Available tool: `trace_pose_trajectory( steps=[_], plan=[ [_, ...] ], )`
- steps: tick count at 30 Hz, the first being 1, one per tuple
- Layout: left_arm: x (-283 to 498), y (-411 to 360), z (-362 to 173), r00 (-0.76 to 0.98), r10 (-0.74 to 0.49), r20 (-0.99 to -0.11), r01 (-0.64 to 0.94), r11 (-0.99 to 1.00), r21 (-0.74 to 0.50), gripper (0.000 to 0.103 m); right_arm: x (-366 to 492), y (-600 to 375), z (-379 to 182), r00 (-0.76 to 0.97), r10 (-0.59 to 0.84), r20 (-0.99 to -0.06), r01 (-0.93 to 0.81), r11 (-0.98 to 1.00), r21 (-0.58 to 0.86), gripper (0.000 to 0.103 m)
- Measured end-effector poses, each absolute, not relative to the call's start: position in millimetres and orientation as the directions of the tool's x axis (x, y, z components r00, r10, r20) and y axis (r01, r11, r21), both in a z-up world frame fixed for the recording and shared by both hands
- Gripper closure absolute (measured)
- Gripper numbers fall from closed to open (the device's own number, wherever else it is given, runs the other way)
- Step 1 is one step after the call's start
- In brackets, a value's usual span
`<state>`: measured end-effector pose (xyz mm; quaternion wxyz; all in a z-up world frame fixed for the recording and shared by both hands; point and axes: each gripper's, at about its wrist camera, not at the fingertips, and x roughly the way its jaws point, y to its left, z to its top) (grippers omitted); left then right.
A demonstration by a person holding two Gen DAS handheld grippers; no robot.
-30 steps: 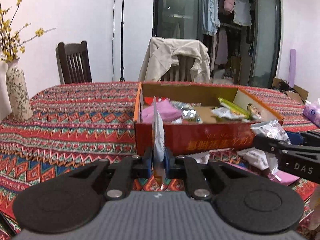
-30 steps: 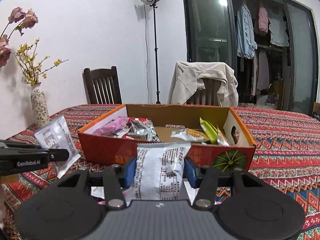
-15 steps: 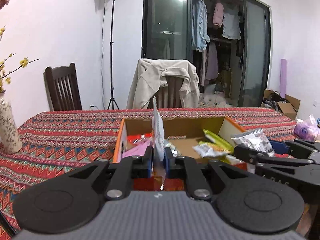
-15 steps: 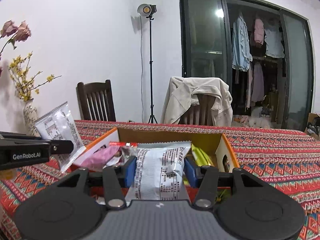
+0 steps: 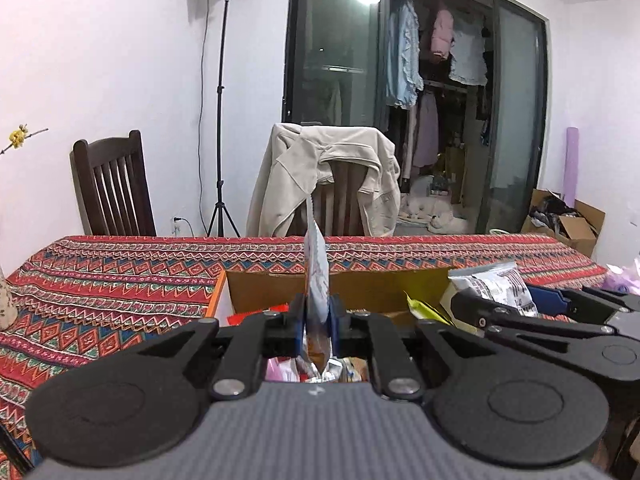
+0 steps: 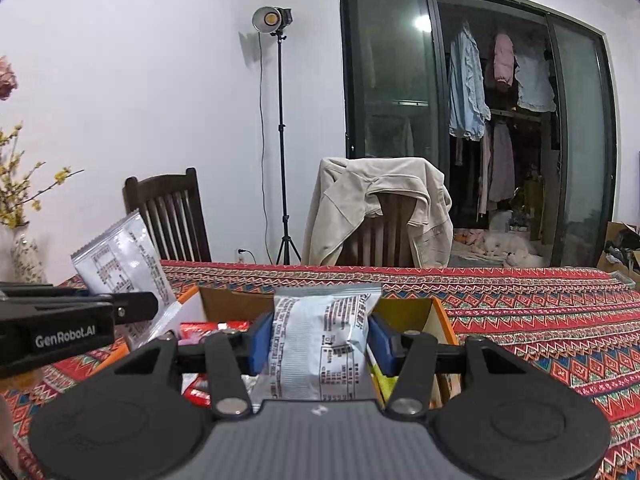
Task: Organize snacks
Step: 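Carry both white sachets over the box and open both grippers to drop them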
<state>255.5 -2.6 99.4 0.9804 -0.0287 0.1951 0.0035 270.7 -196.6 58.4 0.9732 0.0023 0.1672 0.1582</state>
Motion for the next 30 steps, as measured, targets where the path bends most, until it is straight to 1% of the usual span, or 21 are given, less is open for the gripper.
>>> trace_pose_trajectory(
  steps=[4,9,14,19,21,22,23,24,25,26,27,28,29,30],
  plan=[
    [275.4,2.4,93.6,0.919,0.016,-0.395,-0.044,0.997,-0.06,0.09,291.9,-193.4,54.4,0.894,0.295,-0.337,-0.294,0.954,0.054,0.052],
    [289.4,9.4,74.4,0.913,0.035,-0.408,-0.064,0.996,-0.059,0.09,303.2,-196.4,38.0,0.893,0.305,-0.331,-0.299,0.952,0.069,0.052],
    [295.3,8.3,56.1,0.911,0.038,-0.412,-0.051,0.999,-0.019,0.09,311.7,-199.2,25.1,0.88,0.325,-0.347,-0.316,0.945,0.083,0.052],
    [293.9,8.8,47.9,0.912,0.026,-0.409,-0.037,0.999,-0.018,0.09,311.1,-198.4,18.7,0.884,0.311,-0.349,-0.31,0.949,0.059,0.052],
    [290.9,9.4,47.4,0.918,0.032,-0.395,-0.043,0.999,-0.017,0.087,313.1,-199.3,17.4,0.882,0.308,-0.358,-0.306,0.95,0.061,0.052],
    [289.5,9.4,47.8,0.921,0.032,-0.389,-0.043,0.999,-0.019,0.078,313.4,-199.2,16.1,0.88,0.305,-0.364,-0.304,0.951,0.062,0.046],
    [287.5,10.3,48.3,0.924,0.027,-0.381,-0.041,0.999,-0.028,0.055,314.6,-200.0,15.1,0.877,0.304,-0.373,-0.3,0.951,0.069,0.035],
    [286.1,11.9,48.8,0.929,0.027,-0.369,-0.043,0.998,-0.035,0.029,314.8,-201.2,14.6,0.876,0.302,-0.376,-0.295,0.952,0.079,0.029],
    [284.0,12.3,49.6,0.935,0.036,-0.353,-0.052,0.998,-0.037,0.019,315.2,-203.1,14.5,0.877,0.3,-0.375,-0.288,0.954,0.09,0.021],
    [282.5,13.1,51.7,0.939,0.044,-0.341,-0.06,0.997,-0.039,0.009,314.4,-204.6,14.8,0.879,0.298,-0.373,-0.283,0.954,0.096,0.017],
    [279.9,13.9,52.7,0.944,0.049,-0.325,-0.067,0.997,-0.045,0.003,314.1,-206.3,15.2,0.88,0.299,-0.37,-0.281,0.954,0.103,0.014],
    [277.8,14.8,53.7,0.948,0.058,-0.314,-0.078,0.996,-0.051,0.0,313.9,-207.4,15.6,0.879,0.301,-0.369,-0.281,0.954,0.108,0.009],
    [277.1,16.0,54.0,0.949,0.068,-0.307,-0.09,0.994,-0.057,0.0,313.8,-208.6,15.4,0.882,0.295,-0.368,-0.273,0.955,0.113,0.002],
    [276.7,16.7,54.5,0.949,0.072,-0.306,-0.096,0.994,-0.062,0.0,313.4,-209.3,14.3,0.883,0.291,-0.368,-0.267,0.957,0.114,0.0]
  ],
)
